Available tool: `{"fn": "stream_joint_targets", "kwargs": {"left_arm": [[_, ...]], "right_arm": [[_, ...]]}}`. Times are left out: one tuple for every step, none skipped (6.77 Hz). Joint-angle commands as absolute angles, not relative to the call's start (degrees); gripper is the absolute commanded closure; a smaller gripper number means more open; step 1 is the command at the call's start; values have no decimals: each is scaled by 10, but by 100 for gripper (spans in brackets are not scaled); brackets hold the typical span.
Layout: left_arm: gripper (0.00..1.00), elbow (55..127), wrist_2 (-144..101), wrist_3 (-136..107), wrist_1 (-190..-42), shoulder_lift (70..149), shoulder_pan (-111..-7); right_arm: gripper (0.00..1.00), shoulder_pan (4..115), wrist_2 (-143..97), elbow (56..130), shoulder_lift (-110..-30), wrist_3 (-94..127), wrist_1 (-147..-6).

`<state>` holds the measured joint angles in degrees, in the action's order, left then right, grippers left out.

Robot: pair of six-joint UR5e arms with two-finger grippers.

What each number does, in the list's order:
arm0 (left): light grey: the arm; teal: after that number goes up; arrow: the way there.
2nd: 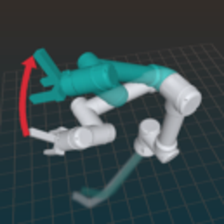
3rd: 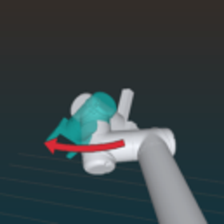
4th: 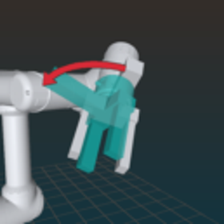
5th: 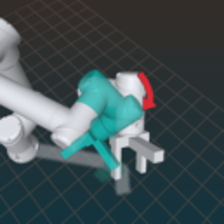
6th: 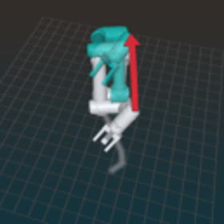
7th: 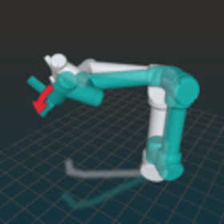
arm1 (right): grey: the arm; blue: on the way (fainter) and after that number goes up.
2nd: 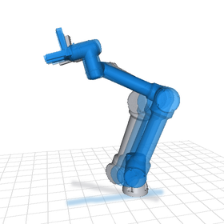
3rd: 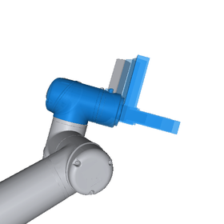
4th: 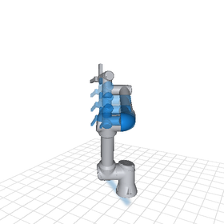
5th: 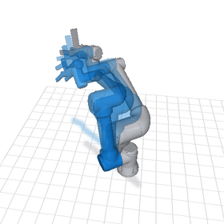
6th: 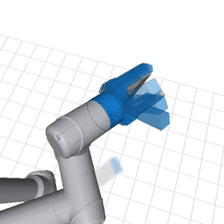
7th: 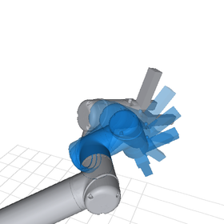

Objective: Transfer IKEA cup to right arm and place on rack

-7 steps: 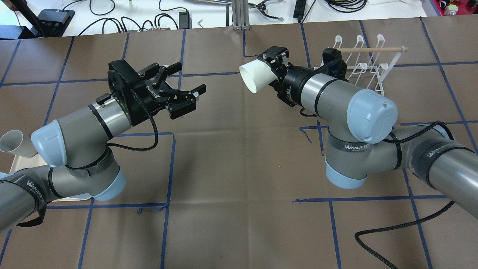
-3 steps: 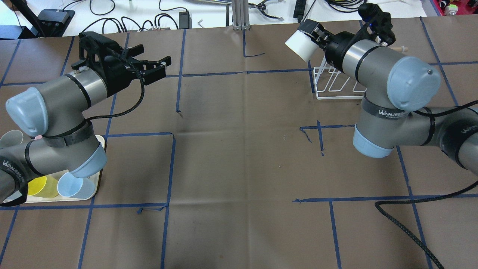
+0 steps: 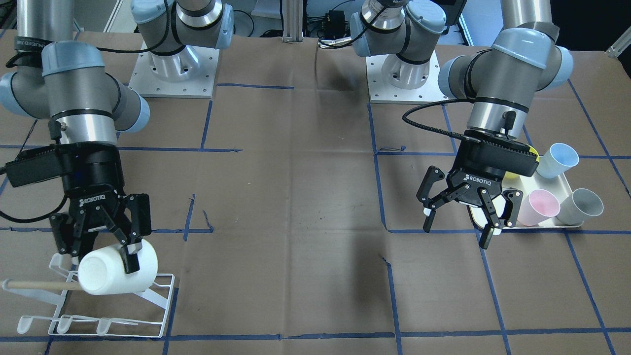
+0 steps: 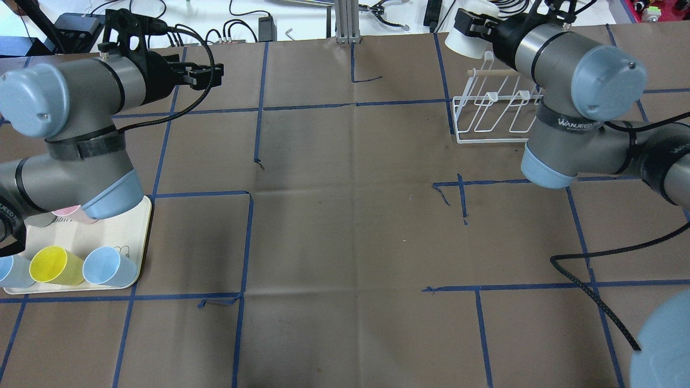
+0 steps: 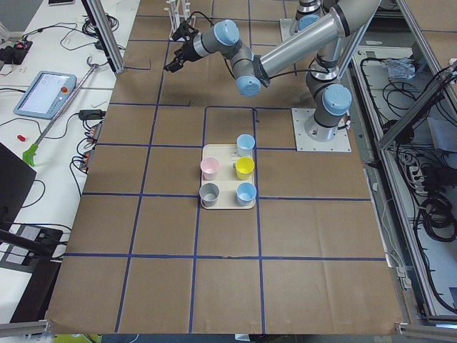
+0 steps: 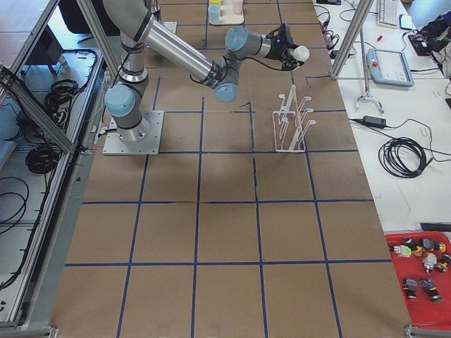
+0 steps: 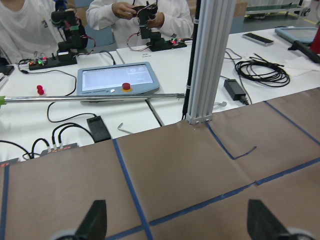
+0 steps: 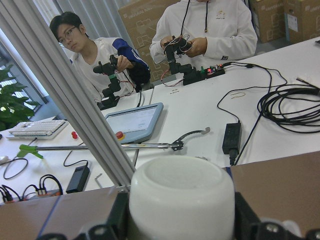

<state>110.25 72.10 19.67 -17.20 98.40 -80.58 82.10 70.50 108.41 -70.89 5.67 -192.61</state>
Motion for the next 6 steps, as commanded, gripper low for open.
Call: {"fn": "stream_joint_targets", "kwargs": {"left_arm": [[1, 961, 851, 152, -463, 976, -860], [1, 921, 853, 120, -569, 972, -863], [1, 908, 866, 104, -689, 955, -863], [1, 907, 881, 59, -799, 928, -863], [1, 908, 882, 24, -896, 899, -863], [1, 916, 878, -5, -930, 878, -863]], "right_arm": [[81, 799, 714, 1025, -655, -34, -1938], [81, 793, 715, 993, -616, -58, -1955], [81, 793, 715, 984, -586, -59, -1994], [80, 793, 716, 987, -578, -57, -2008], [80, 793, 716, 990, -573, -57, -2009], [80, 794, 721, 992, -568, -55, -2010]]}}
